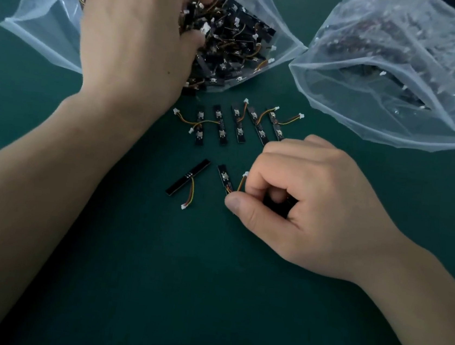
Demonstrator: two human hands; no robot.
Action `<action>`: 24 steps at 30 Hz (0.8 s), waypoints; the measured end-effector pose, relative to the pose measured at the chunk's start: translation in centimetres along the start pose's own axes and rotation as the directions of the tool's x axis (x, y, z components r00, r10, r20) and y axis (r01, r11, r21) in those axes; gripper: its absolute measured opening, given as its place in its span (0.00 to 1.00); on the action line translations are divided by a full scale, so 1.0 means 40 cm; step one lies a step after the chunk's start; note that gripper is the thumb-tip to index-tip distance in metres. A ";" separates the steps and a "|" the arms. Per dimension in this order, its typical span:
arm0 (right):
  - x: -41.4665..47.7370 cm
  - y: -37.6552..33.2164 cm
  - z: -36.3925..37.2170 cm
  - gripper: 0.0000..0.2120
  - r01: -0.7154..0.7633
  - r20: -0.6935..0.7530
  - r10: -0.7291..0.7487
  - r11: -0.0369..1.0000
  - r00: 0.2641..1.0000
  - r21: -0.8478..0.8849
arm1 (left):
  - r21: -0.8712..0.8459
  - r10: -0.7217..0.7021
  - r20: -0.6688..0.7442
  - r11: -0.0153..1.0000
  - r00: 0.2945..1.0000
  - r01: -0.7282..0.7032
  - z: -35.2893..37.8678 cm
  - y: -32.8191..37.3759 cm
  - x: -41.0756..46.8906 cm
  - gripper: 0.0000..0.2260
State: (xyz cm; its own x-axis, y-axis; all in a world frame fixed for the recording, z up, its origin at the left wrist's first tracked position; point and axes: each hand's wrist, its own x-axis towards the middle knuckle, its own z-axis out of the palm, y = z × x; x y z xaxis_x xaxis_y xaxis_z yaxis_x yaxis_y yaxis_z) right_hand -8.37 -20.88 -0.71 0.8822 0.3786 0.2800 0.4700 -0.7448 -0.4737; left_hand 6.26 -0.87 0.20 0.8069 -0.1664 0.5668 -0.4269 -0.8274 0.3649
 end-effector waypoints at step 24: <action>0.000 -0.002 -0.001 0.15 -0.044 0.010 0.044 0.999 0.999 0.014 | -0.069 -0.026 0.316 0.996 0.948 0.050 -0.008 -0.029 -0.006 0.17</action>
State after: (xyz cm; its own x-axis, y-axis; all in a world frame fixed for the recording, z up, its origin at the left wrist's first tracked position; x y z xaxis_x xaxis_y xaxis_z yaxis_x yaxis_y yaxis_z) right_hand -8.40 -20.84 -0.63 0.9024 0.3505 0.2507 0.4306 -0.7530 -0.4976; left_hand 6.43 0.29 -0.12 0.9054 -0.3059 0.2946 -0.4130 -0.7956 0.4432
